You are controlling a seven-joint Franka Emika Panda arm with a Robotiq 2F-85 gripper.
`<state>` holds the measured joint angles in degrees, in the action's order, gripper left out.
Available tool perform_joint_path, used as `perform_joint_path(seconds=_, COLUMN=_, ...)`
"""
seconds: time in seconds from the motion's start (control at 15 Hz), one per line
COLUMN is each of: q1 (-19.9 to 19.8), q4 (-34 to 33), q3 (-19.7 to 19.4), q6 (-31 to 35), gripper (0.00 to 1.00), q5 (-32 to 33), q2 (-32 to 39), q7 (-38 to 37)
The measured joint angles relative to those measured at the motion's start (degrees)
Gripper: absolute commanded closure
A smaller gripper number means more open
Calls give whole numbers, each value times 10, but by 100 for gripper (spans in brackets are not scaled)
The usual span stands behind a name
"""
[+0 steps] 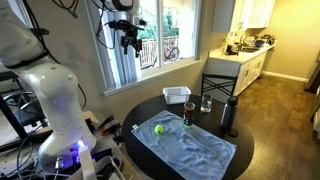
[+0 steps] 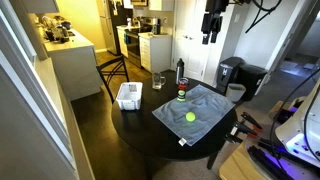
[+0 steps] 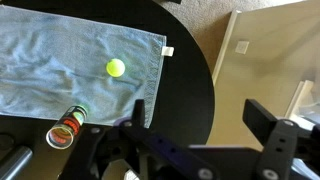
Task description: Put the tennis ball in the canister
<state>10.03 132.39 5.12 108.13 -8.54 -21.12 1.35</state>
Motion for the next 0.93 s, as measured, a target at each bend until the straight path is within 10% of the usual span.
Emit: perform_joint_path(seconds=0.93, q1=-6, q4=-16, q3=0, q6=51, gripper=0, q5=19, q2=39, q7=2)
